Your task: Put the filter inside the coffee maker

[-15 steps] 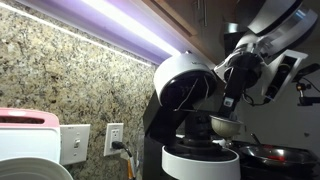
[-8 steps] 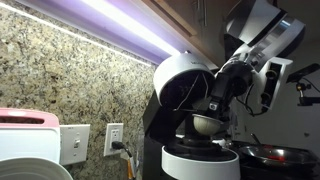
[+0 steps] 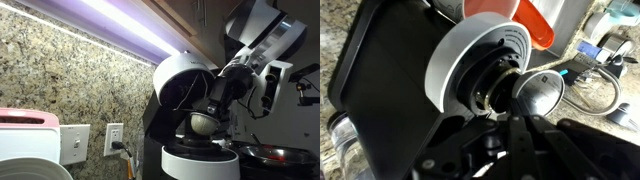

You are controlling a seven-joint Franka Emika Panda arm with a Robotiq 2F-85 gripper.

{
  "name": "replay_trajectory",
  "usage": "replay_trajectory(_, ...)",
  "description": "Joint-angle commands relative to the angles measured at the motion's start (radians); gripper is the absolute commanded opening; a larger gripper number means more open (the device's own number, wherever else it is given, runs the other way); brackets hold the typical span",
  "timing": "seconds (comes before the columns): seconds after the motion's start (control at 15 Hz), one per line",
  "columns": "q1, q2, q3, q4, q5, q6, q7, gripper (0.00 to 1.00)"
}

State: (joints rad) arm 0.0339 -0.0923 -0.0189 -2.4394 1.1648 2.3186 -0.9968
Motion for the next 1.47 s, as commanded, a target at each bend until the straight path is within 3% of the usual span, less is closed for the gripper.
replay_trajectory(0.0,0.004,-0.019,0.021,-0.012,0.118,0.100,-0.046,0.00)
replay_trajectory(0.4,0.015,-0.026,0.061,-0.043,0.286,0.237,-0.176,0.00)
replay_trajectory(0.53,0.015,-0.025,0.069,-0.043,0.299,0.241,-0.186,0.28)
replay_trajectory(1.2,0.008,-0.045,0.061,-0.072,0.256,0.214,-0.171,1.00)
replay_trajectory(1.4,-0.002,-0.078,0.050,-0.114,0.138,0.168,-0.146,1.00)
